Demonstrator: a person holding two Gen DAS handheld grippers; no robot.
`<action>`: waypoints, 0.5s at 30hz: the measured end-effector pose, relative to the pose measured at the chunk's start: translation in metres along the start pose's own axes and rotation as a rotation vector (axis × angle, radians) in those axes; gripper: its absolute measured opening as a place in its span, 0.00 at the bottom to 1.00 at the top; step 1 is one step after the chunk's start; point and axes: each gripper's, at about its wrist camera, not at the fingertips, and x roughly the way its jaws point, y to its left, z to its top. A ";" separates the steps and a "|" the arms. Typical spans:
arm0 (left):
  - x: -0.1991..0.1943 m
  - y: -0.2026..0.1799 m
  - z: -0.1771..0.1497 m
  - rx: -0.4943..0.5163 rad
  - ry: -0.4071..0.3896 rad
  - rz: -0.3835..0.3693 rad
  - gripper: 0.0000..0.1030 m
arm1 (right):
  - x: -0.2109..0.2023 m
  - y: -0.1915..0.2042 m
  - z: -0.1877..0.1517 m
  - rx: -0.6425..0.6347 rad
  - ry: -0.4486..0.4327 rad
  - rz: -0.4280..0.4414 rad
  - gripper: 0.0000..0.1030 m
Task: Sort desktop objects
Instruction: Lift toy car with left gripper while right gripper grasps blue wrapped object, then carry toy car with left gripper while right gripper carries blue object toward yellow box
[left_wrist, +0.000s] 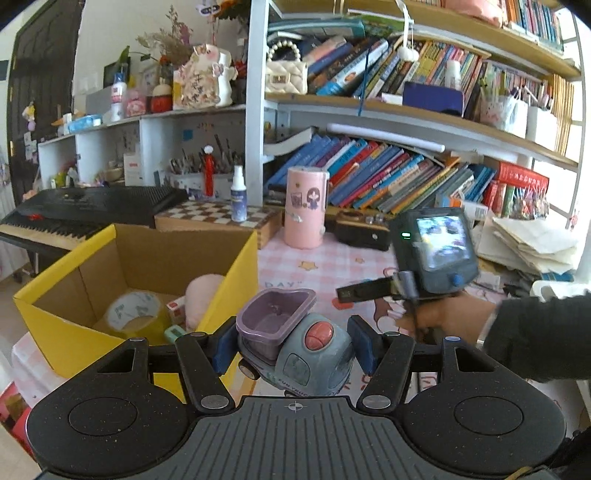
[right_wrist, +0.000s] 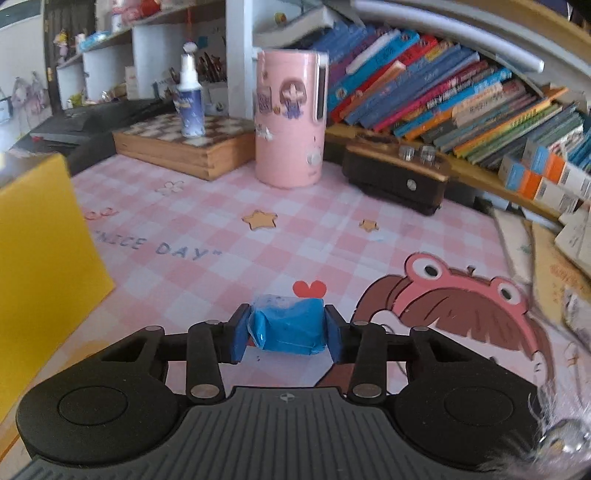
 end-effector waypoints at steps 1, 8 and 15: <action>-0.002 0.001 0.001 -0.002 -0.005 0.001 0.60 | -0.007 0.000 0.000 -0.006 -0.009 0.006 0.37; -0.020 0.012 0.005 -0.017 -0.044 0.014 0.60 | -0.074 -0.007 -0.004 0.024 -0.040 0.061 0.37; -0.031 0.024 0.001 -0.016 -0.062 -0.034 0.60 | -0.137 -0.007 -0.025 0.054 -0.039 0.053 0.37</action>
